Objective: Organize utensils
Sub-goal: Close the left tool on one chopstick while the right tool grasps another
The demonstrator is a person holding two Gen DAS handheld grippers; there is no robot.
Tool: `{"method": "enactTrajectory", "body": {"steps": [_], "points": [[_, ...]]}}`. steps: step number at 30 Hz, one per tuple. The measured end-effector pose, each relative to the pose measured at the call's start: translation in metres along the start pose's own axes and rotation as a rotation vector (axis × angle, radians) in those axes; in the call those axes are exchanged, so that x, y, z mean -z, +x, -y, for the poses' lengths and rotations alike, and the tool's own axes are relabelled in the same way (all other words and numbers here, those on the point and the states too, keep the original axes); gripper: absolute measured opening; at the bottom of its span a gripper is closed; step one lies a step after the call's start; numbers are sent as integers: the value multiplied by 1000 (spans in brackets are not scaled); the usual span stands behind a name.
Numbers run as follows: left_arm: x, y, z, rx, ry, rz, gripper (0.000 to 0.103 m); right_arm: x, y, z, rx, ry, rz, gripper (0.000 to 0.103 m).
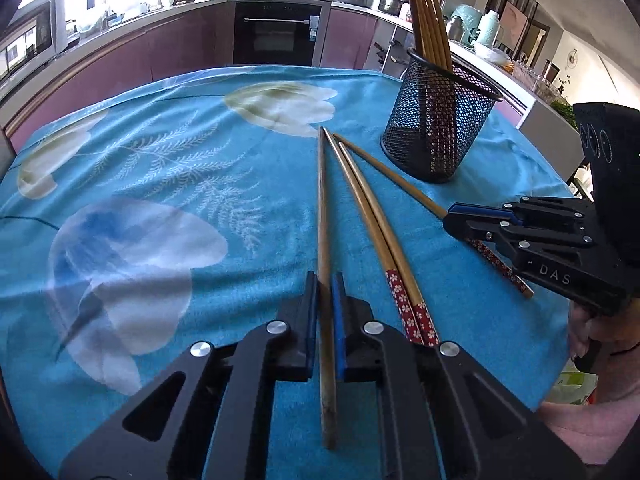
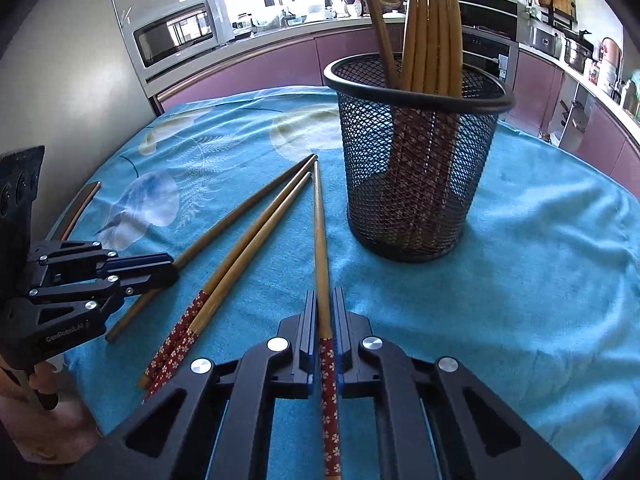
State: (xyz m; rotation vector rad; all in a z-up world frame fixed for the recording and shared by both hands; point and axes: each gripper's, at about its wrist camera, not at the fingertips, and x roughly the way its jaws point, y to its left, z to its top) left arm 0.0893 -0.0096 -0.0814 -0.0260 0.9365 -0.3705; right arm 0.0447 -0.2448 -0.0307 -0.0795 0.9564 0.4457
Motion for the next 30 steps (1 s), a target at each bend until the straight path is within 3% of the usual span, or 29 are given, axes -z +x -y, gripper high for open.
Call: {"method": "enactTrajectory", "body": {"steps": [5,9,16,19,22,30], "points": [[-1,-1,1,-12,21,-1,11,0,-1,-1,5,-15,-10,8],[-13,9,5,-37,52,4,19,-6,3,-4,21,-30,-2,20],[-36,29,10,-65,107,-1,20,-20,18,-11,49,-68,3,21],[-44,35,10,-76,107,-3,16,-25,22,-12,56,-78,5,17],[-49,38,11,-77,95,-4,8,-28,23,-11,44,-68,2,6],[-46,30,9,-52,49,10,8,-23,11,2,-14,-1,27,6]]}}
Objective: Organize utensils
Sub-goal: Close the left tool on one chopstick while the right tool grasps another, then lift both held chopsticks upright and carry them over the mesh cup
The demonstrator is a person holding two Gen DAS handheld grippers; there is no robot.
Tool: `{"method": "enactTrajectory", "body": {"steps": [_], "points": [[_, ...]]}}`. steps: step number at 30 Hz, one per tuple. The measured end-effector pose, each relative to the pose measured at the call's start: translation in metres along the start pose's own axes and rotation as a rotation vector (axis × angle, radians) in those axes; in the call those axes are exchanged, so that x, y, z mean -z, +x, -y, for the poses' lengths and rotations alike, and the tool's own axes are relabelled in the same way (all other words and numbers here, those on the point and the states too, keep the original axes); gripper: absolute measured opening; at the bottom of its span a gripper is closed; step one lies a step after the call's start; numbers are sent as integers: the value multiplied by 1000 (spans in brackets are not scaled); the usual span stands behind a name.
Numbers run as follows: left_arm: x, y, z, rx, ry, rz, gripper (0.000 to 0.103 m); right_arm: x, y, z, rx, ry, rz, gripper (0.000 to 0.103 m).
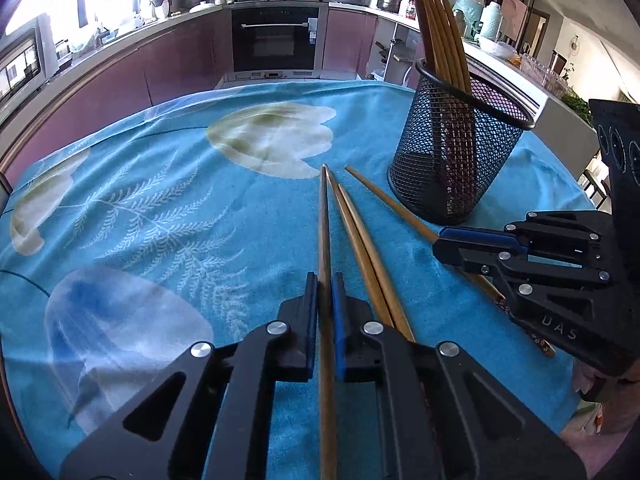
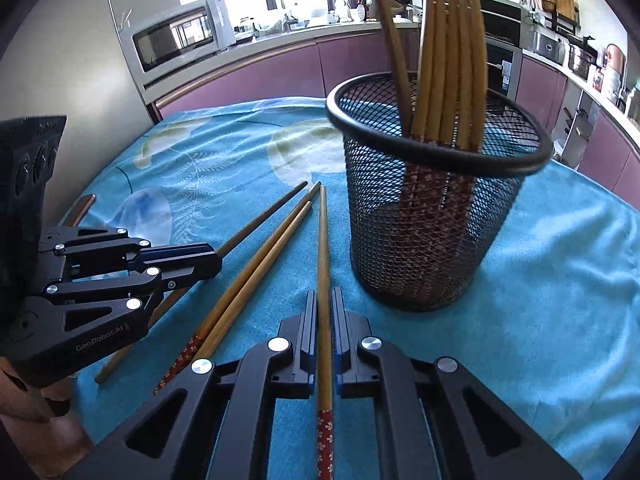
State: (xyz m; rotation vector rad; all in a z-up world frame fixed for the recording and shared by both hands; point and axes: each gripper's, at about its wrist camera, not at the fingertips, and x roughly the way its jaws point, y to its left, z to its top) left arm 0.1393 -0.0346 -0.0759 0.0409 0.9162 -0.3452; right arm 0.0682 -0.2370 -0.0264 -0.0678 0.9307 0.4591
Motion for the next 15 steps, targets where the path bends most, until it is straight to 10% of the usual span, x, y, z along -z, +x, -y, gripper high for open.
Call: {"method": "enactTrajectory", "body": {"steps": [15], "points": [[5,-44,-2,133,-51,66,8,3,-46,-2,-125,35,121,6]]}}
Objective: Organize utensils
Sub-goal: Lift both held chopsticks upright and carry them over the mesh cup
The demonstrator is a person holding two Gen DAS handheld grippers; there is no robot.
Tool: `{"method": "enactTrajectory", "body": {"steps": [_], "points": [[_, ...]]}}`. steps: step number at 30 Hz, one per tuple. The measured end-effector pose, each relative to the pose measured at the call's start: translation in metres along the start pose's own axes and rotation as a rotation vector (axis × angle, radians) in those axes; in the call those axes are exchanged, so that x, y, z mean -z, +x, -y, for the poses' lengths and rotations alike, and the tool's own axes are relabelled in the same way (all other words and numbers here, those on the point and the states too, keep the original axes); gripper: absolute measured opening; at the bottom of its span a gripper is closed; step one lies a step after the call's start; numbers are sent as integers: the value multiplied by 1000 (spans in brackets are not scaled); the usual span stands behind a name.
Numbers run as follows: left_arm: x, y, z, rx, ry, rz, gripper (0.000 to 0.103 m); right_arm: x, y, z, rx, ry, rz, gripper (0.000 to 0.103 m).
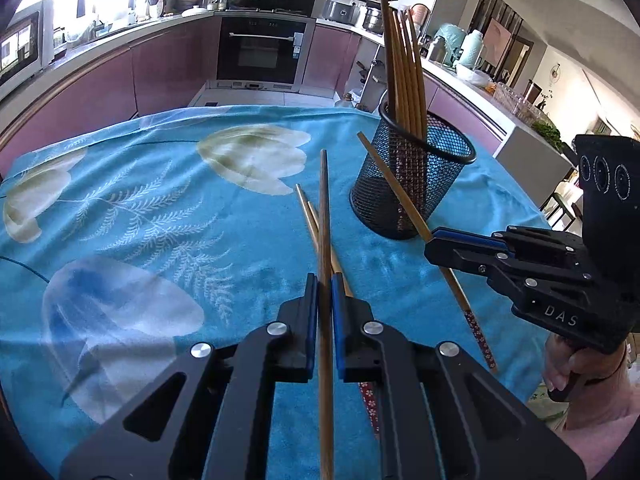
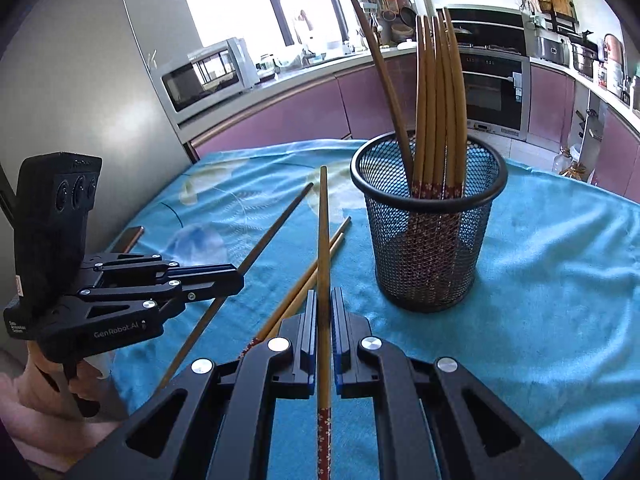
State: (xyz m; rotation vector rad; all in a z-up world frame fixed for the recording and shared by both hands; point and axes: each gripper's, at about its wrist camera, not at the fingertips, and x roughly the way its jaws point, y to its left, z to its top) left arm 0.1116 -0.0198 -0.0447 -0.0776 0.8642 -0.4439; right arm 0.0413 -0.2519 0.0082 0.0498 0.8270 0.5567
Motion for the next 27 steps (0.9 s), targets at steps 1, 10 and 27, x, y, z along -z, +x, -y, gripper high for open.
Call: {"method": "enactTrajectory", "body": {"steps": [1,10,27], "points": [[-1,-4,0,10,1,8,8,0,-4,1,-7,2,9,6],[-12,-36,6,97,2,74,8,-3,-31,6,-28,29,84,6],[-30,-77,21,207,21,159,8,-13,-69,24,-37,63,194,6]]}}
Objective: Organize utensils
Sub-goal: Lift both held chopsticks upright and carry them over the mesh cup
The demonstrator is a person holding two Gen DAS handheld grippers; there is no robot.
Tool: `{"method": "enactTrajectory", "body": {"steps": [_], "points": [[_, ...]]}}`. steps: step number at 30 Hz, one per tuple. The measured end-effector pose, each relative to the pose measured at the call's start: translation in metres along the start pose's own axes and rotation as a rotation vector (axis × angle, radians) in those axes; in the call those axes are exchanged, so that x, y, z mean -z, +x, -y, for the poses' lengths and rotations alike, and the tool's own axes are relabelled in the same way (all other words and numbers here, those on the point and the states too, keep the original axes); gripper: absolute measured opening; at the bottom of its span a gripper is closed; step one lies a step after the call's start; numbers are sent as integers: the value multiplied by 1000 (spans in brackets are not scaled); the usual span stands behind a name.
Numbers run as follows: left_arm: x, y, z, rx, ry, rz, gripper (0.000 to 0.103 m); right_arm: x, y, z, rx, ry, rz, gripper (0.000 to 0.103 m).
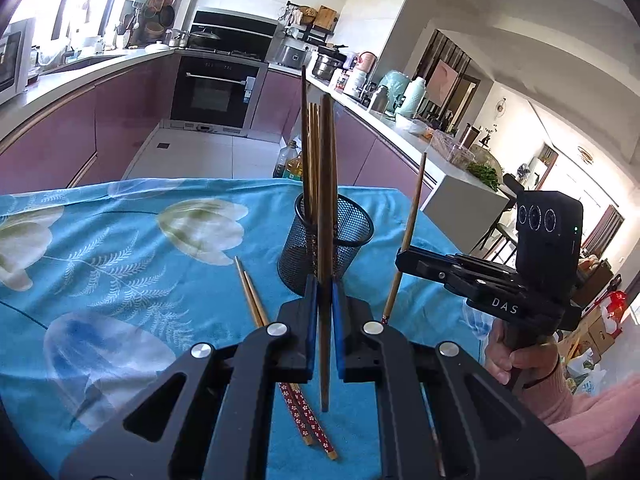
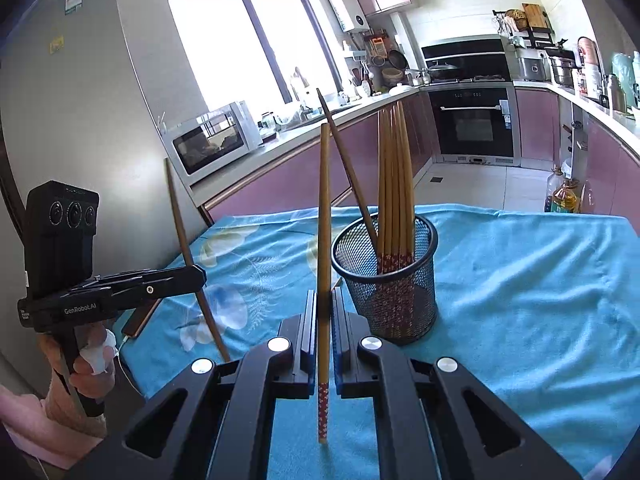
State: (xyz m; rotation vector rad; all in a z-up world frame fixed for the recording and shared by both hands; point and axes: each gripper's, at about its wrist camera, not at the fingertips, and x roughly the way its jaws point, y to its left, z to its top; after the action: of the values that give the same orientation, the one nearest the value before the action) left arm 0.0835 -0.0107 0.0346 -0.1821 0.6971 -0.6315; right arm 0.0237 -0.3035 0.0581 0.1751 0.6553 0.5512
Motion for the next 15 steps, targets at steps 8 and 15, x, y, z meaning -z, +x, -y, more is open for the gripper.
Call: {"method": "enactTrajectory", "body": {"steps": [8,15], "points": [[-15,2,8,12,8,38,8,-12,-10,4,4,-2,45,6],[-32,7,11,17,8,65,8,-29,-18,6,15,-19,88,6]]}}
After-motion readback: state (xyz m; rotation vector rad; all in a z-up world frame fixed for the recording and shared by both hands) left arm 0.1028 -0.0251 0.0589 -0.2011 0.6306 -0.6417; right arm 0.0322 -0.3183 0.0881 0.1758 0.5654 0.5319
